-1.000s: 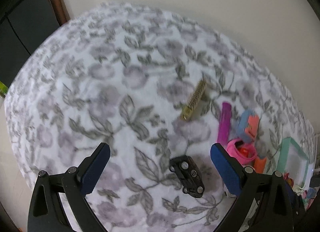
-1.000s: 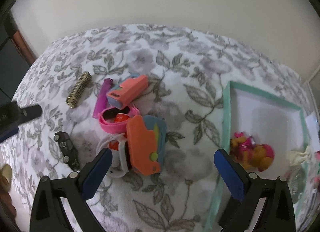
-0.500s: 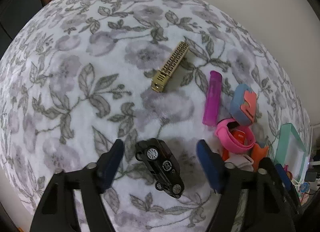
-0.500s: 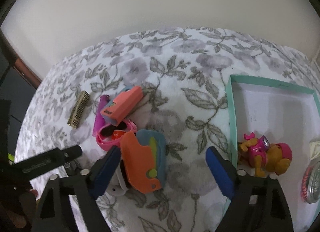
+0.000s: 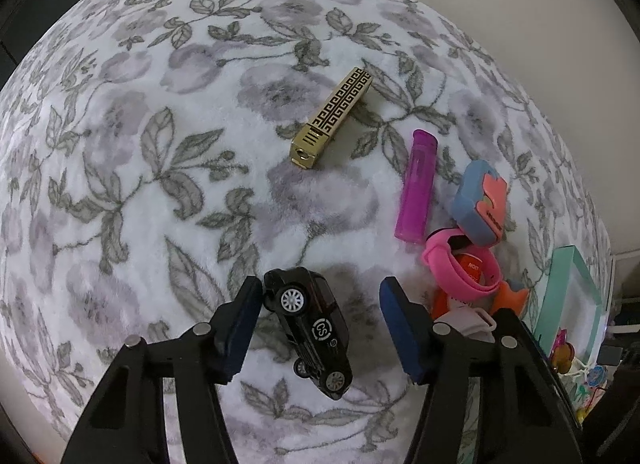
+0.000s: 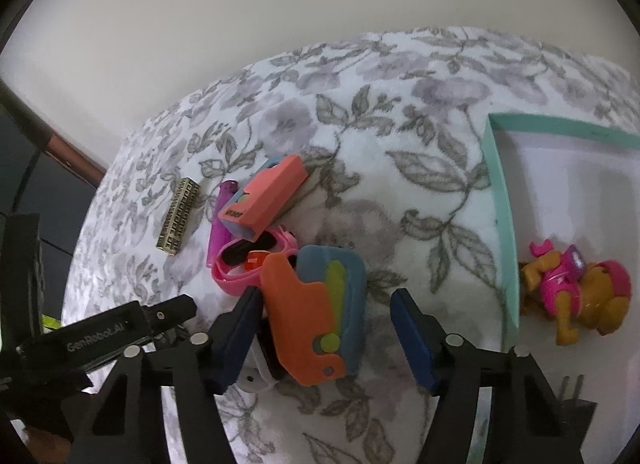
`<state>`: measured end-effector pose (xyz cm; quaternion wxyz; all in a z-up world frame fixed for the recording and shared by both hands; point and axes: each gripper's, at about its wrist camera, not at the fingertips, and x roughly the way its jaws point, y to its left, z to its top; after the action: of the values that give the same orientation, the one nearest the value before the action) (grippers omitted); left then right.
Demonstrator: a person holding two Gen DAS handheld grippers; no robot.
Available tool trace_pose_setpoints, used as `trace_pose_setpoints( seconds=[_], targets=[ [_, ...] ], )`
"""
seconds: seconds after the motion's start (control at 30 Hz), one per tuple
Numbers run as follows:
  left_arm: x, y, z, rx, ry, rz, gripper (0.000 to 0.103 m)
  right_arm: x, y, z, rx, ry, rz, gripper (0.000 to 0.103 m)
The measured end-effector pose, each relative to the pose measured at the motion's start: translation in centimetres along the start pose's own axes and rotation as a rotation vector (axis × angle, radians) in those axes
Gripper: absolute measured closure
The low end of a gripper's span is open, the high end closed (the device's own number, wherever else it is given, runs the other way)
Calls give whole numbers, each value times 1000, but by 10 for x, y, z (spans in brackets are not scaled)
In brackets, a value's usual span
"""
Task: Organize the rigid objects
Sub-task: 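Grasp the black toy car with the left tool while the right tool grasps the orange-blue block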
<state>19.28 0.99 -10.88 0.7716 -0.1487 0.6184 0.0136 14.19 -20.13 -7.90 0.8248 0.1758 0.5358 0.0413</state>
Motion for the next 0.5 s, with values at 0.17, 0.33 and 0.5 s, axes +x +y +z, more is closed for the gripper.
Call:
trace_pose_setpoints(
  seconds=[0.17,0.33,0.5],
  targets=[
    [0,1,-2,-1,-2,12,48,6,-11,-2,61,7,43,40],
    [0,2,-3,-18,-5,17,52,7,-10,-3,44,7,-6,56],
    [-3,4,-3,-28,-16,15,63,8,-10,-2,40,11,-9,59]
  ],
)
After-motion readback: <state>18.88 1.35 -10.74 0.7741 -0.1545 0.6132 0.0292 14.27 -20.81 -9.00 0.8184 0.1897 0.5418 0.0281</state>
